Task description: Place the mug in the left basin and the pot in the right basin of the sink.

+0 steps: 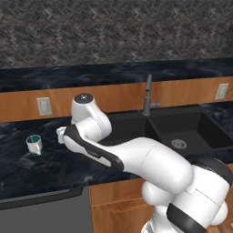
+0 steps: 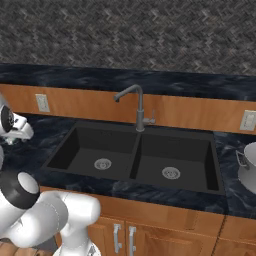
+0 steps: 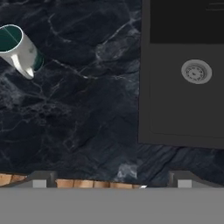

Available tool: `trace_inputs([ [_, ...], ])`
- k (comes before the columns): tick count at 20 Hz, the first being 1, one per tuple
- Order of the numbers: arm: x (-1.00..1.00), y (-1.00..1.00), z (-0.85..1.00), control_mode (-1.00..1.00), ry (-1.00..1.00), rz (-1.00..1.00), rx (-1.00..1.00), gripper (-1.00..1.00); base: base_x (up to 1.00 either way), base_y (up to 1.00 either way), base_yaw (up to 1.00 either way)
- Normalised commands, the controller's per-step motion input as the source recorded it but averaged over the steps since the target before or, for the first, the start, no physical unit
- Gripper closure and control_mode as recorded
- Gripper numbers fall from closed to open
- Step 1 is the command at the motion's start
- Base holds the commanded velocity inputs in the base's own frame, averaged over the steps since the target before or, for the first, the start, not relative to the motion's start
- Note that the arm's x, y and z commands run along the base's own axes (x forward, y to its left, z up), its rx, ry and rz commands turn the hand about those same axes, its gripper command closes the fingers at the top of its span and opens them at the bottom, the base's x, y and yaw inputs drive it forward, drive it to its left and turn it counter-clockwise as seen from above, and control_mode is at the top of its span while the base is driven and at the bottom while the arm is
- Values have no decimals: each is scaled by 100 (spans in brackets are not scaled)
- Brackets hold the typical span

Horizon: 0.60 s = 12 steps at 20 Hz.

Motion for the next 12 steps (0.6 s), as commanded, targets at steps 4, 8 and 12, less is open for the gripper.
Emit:
trace_inputs([
  [4, 9, 34, -16, -100, 0, 11, 4, -100, 0, 0, 0],
  [8, 13, 31, -14, -100, 0, 12, 3, -100, 0, 0, 0],
  [12, 10, 40, -16, -100, 0, 7, 0, -100, 0, 0, 0],
])
